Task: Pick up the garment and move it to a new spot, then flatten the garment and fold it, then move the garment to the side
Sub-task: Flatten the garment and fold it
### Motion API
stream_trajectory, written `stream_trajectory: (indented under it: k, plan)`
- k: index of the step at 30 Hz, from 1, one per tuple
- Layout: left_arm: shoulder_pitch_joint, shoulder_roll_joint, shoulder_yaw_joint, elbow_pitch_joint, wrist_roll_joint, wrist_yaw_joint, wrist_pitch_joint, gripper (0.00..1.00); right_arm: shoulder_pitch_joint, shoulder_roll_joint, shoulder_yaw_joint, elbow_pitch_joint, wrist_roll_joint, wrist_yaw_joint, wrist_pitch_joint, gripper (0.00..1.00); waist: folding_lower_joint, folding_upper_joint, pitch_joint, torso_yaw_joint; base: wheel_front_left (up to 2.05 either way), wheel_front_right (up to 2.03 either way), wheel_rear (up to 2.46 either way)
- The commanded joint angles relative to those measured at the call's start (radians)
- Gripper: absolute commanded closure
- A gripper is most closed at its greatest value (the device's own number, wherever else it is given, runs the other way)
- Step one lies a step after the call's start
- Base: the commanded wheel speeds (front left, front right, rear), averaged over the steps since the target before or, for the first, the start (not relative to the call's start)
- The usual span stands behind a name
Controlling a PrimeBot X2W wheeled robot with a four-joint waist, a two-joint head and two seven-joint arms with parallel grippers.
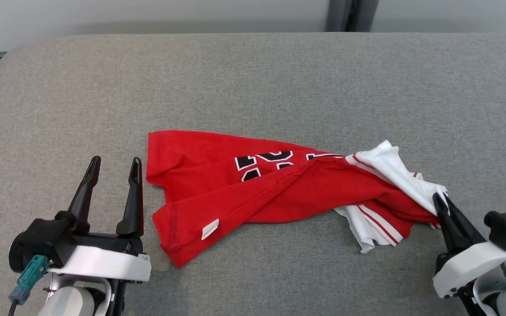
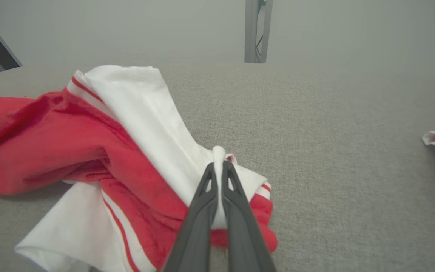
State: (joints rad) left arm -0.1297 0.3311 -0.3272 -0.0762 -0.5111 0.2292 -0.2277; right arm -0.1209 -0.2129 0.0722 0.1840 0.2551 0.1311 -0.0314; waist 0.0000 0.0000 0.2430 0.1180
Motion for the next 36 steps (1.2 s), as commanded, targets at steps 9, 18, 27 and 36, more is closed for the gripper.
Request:
stream_trajectory:
  k: [9,18,27,36]
  plan:
    - [0.030,0.024,0.006,0.001,-0.006,0.015,0.014,0.00,0.011,0.072,-0.117,0.042,0.012,-0.001,-0.039,0.00,0.0000,0.0000,-0.038,-0.033,0.00,0.00,0.00]
    - [0.078,0.033,0.016,0.002,-0.012,0.035,0.012,0.00,0.064,0.108,-0.215,-0.086,-0.035,-0.001,-0.017,0.00,0.0000,0.0000,-0.088,-0.056,0.00,0.00,0.00]
    - [0.144,0.038,0.007,-0.002,-0.016,0.054,0.016,0.00,0.129,0.128,-0.156,-0.256,-0.055,-0.001,0.058,0.00,0.0000,0.0000,-0.153,-0.060,0.00,0.00,0.00]
    - [0.176,0.049,-0.009,-0.020,-0.007,0.064,0.032,0.00,0.175,0.138,-0.149,-0.297,-0.050,-0.001,0.093,0.00,0.0000,0.0000,-0.179,-0.057,0.00,0.00,0.00]
